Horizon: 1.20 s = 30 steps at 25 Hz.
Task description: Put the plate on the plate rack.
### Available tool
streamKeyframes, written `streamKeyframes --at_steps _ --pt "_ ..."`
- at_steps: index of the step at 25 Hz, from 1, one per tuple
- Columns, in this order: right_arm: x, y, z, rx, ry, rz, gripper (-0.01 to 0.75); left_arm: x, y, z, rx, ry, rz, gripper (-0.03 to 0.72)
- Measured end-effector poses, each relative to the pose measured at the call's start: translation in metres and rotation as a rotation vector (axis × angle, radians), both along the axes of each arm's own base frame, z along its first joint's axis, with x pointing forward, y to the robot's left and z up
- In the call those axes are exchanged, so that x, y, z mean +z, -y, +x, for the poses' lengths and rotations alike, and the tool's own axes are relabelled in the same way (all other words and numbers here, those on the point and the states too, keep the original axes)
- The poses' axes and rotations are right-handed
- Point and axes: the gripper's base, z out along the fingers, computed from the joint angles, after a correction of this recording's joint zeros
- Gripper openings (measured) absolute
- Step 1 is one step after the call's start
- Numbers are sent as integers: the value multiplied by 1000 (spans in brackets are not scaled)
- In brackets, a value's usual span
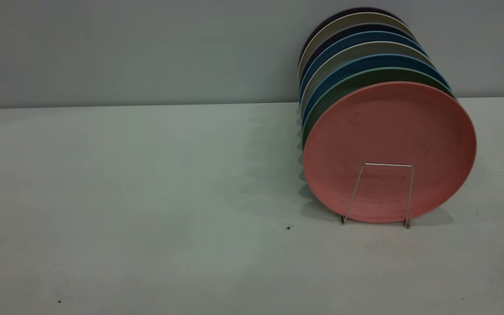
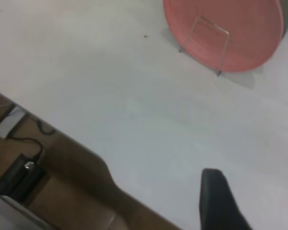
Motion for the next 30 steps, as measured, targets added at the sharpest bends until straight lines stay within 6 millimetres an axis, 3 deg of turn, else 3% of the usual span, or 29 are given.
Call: streamKeyframes --at_steps 5,9,16,30 --pt "-24 3 -4 -10 11 -9 380 -66 -2 -8 10 -118 12 417" --pt "-32 5 -6 -21 7 -12 380 -95 -3 -13 12 -115 14 417" --pt "-35 7 -8 -55 2 0 380 -113 -4 -20 12 -78 7 417" --pt "-39 7 -7 -61 -13 -6 380 -121 -4 -21 10 -105 16 417"
